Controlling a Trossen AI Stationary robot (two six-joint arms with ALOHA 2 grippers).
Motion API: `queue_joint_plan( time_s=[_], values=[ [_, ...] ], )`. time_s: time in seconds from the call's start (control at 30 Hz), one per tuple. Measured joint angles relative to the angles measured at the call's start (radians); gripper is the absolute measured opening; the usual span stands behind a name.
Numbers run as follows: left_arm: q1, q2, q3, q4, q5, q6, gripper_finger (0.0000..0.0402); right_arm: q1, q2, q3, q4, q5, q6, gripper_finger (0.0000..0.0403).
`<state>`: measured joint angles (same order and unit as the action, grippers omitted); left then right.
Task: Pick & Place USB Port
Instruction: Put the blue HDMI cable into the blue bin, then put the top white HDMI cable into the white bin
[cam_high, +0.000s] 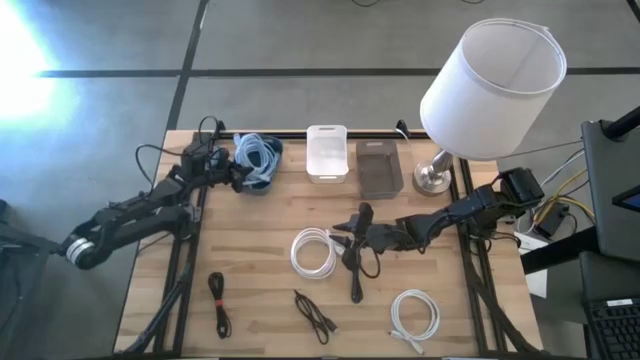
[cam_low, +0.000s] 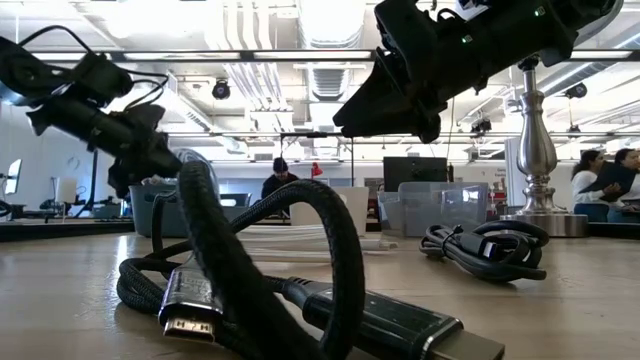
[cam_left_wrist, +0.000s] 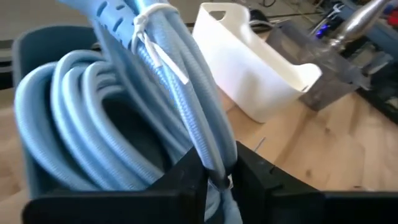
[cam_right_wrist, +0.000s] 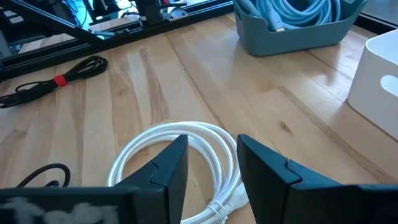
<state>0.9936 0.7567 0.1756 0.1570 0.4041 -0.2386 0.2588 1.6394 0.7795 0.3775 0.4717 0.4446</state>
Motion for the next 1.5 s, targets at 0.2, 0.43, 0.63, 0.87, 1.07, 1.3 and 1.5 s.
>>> queue_joint_plan(
  time_s=[0.2, 0.43, 0.63, 0.87, 1.07, 1.3, 1.5],
  values=[
    [0.000, 0.000, 0.000, -0.003, -0.018, -0.003, 0.0107, 0.000, 0.000, 0.000, 0.000, 0.000, 0.000, 0.0124],
    [0.000, -0.019, 0.000, -0.002, -0.012, -0.083, 0.0161, 0.000, 0.000, 0.000, 0.002, 0.000, 0.002, 0.0126],
    [0.000, -0.050, 0.000, -0.037, -0.014, -0.081, 0.0179, 0.000, 0.000, 0.000, 0.003, 0.000, 0.058, 0.0126],
    [0.000, -0.088, 0.000, -0.172, -0.026, -0.076, 0.0181, 0.003, 0.000, 0.000, 0.002, 0.000, 0.080, 0.0121],
    [0.000, -0.132, 0.009, -0.203, -0.034, -0.103, 0.0179, 0.008, 0.000, 0.000, 0.003, 0.000, 0.106, 0.0132],
    [0.000, -0.193, 0.108, -0.414, -0.065, -0.119, 0.0179, 0.012, 0.000, 0.000, 0.002, -0.001, 0.140, 0.0152],
    [-0.007, -0.214, 0.219, -0.715, -0.251, -0.072, 0.0179, 0.018, 0.000, 0.000, 0.002, -0.007, 0.152, 0.0171]
  ],
)
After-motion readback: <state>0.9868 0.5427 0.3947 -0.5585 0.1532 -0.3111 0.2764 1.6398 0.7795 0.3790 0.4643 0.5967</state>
